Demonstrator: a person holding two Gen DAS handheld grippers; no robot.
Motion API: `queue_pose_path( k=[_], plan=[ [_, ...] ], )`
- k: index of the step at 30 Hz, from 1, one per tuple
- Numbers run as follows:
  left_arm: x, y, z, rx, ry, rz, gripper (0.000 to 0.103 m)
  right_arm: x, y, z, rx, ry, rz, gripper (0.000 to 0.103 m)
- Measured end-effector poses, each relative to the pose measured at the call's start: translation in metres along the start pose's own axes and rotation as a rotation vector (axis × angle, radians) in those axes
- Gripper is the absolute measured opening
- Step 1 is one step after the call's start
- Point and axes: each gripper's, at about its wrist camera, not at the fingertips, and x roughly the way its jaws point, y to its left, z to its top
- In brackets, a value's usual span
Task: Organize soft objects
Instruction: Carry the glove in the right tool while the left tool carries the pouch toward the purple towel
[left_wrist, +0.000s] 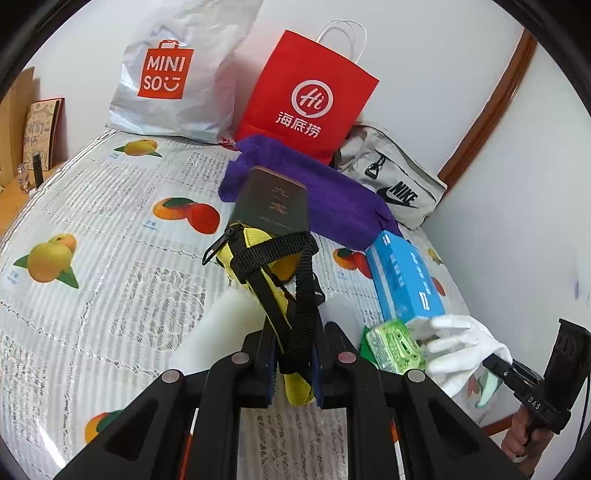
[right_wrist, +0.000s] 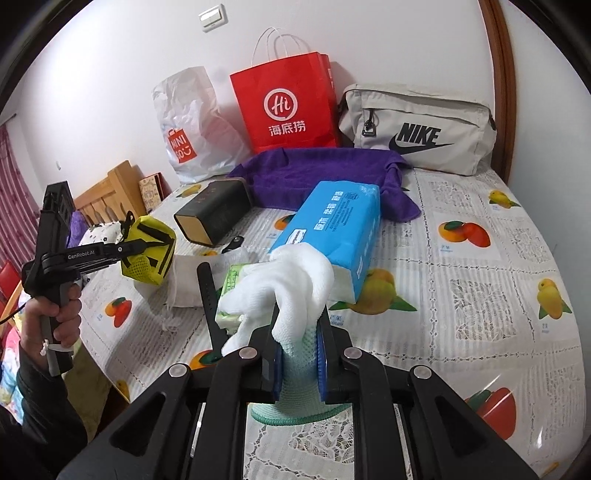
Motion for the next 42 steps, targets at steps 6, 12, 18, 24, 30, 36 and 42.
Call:
queue_pose_path(
  k=[6,12,18,24,30,36,42],
  plan=[
    [0.001,-0.001,0.016,0.004,-0.005,0.001,0.014,-0.001,-0.001,0.019,0.003,-0.026,0.001,0.014],
    [0.001,-0.005,0.042,0.031,-0.014,0.038,0.014,0.008,-0.004,0.052,-0.005,-0.042,-0.019,0.014],
    [0.005,-0.012,0.074,0.052,-0.021,0.064,0.014,0.027,-0.014,0.084,0.004,-0.043,-0.035,0.014],
    [0.016,-0.016,0.102,0.063,-0.023,0.076,0.014,0.048,-0.025,0.114,0.015,-0.040,-0.041,0.014],
    [0.034,-0.019,0.126,0.072,-0.013,0.079,0.014,0.069,-0.029,0.142,0.003,-0.039,-0.053,0.014],
    [0.056,-0.020,0.148,0.078,0.001,0.084,0.014,0.092,-0.035,0.166,-0.004,-0.031,-0.068,0.014],
    [0.084,-0.022,0.173,0.093,0.023,0.090,0.014,0.119,-0.049,0.187,0.008,-0.017,-0.084,0.014]
  ],
)
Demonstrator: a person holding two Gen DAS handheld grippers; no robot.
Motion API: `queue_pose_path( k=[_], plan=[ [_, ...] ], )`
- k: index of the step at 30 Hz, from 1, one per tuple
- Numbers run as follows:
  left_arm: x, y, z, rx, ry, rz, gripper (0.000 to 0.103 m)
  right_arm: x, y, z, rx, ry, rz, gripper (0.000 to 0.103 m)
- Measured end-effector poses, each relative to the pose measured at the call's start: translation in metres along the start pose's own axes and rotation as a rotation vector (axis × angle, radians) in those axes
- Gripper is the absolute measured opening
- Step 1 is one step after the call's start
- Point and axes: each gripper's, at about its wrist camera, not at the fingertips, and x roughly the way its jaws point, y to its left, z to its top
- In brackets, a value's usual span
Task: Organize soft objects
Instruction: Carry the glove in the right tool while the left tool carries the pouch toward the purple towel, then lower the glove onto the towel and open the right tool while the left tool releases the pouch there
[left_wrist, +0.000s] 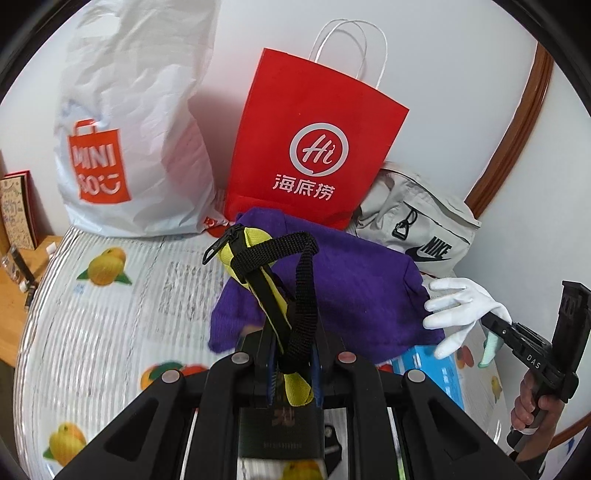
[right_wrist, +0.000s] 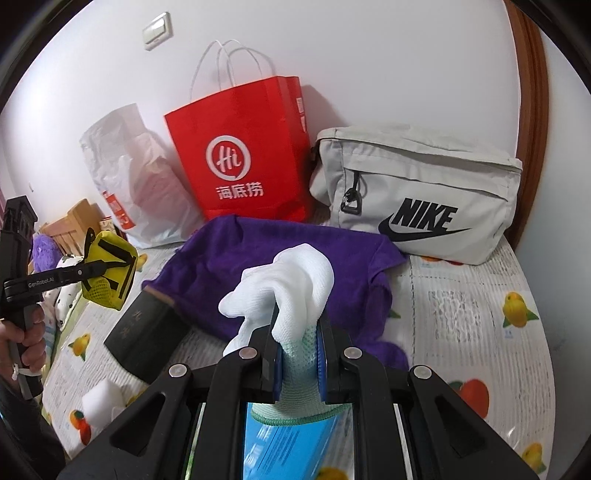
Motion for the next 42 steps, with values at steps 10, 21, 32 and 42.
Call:
queue_pose_path(
  k=[10,21,32,42],
  plan=[
    [0.065,-0.002,0.039,0.026,0.071,-0.031,0.014,0.058,-0.017,0.023,0.012,0.060,-0.027,0.014],
    [0.149,-0.009,0.068,0.046,0.173,-0.048,0.014,0.115,-0.035,0.028,0.016,0.150,-0.034,0.014],
    [0.181,-0.010,0.068,0.042,0.225,-0.016,0.016,0.138,-0.037,0.026,-0.006,0.211,-0.024,0.016],
    [0.171,-0.014,0.067,0.067,0.230,0.055,0.063,0.129,-0.038,0.025,0.000,0.233,-0.033,0.055]
  ],
)
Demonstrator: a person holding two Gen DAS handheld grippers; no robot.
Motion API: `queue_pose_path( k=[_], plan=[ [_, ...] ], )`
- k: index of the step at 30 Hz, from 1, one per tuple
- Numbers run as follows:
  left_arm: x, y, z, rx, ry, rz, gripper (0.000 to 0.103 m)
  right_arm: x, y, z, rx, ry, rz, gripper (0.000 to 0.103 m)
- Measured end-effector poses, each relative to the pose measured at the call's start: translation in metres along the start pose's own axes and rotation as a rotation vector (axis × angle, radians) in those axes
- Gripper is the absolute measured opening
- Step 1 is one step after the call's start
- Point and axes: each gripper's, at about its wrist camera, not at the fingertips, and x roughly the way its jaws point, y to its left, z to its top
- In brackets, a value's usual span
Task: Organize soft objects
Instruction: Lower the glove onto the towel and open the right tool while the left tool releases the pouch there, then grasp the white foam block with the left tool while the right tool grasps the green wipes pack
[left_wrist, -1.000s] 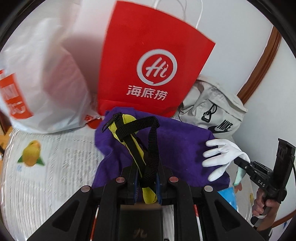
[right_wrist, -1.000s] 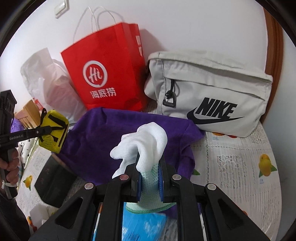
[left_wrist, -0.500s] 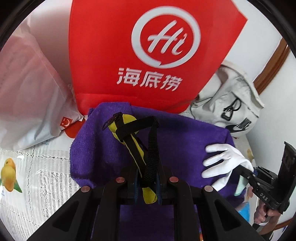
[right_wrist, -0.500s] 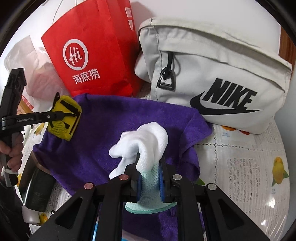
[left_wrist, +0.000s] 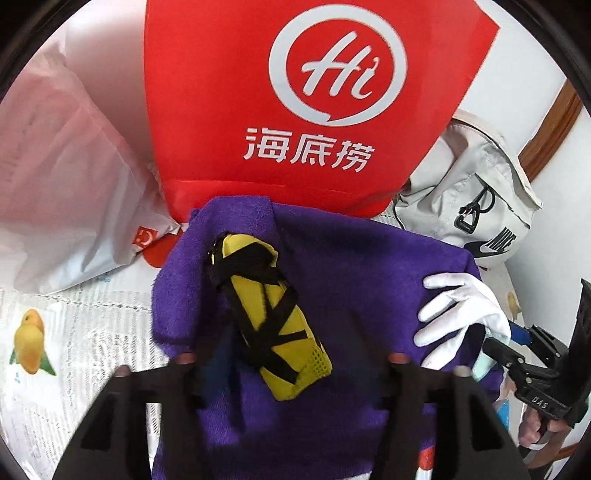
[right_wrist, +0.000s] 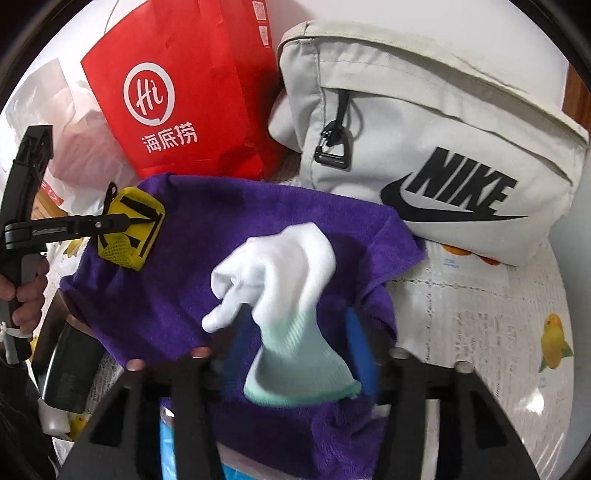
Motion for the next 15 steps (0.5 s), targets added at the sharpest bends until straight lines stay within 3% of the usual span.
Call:
queue_pose_path(
  k=[2,10,15],
  plan=[
    [-0.008,0.000,-0.003,0.008,-0.002,0.039,0.072,-0.005,-0.003,-0.002,0.018,0.006,0.016,0.055],
    [-0.044,-0.001,-0.018,0.011,-0.013,0.118,0.076,-0.036,-0.005,-0.017,0.066,0.007,-0.038,0.065],
    [-0.081,-0.004,-0.037,0.021,-0.083,0.154,0.076,-0.068,0.006,-0.029,0.072,-0.032,-0.045,0.070]
  ],
)
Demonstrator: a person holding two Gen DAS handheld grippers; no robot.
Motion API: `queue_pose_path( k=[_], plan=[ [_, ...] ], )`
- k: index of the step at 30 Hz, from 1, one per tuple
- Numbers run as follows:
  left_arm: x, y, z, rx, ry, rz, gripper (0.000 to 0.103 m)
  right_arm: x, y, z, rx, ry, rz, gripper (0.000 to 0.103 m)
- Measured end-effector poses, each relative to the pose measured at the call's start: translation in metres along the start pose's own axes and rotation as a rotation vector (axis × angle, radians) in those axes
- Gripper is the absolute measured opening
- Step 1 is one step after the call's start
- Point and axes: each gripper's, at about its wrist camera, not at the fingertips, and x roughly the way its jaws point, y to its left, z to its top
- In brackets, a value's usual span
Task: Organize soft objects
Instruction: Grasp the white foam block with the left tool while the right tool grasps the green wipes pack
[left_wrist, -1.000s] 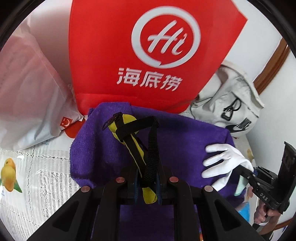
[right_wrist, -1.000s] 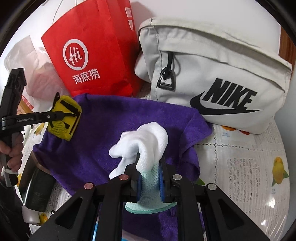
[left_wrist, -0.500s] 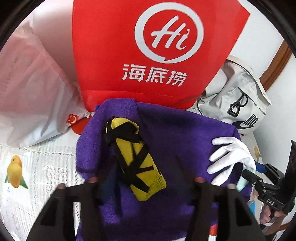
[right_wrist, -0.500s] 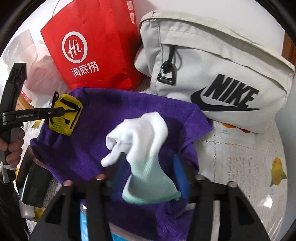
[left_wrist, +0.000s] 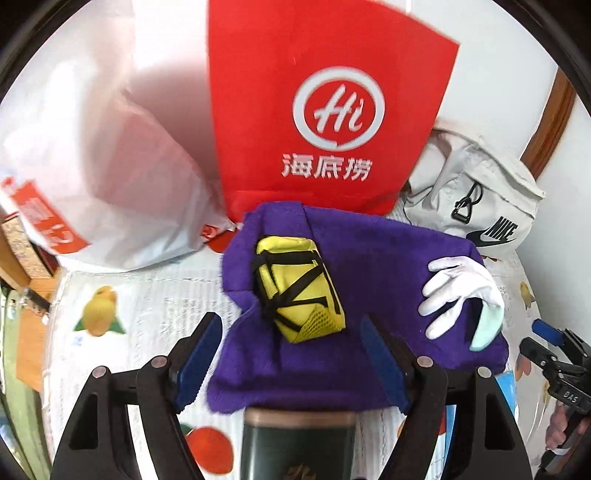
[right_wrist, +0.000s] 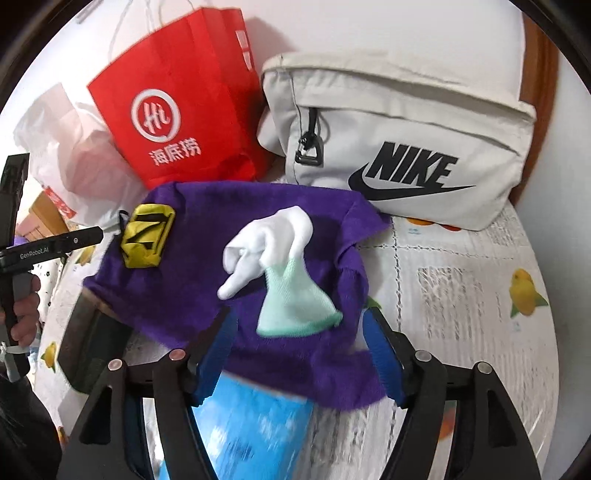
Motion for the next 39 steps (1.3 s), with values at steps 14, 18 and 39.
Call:
queue_pose_path(
  k=[14,18,39],
  plan=[
    [-0.078,0.028,-0.104,-0.070,-0.016,-0.031,0.076,-0.083,0.049,-0.074,-0.114,-0.092,-0.011,0.076],
    [-0.086,0.030,-0.142,-0.049,0.002,-0.043,0.076,-0.094,0.054,-0.101,-0.078,-0.087,0.030,0.076],
    [-0.052,0.030,-0.249,0.062,0.072,-0.024,0.075,-0.089,0.113,-0.205,-0.153,-0.016,0.112,0.076]
  ],
)
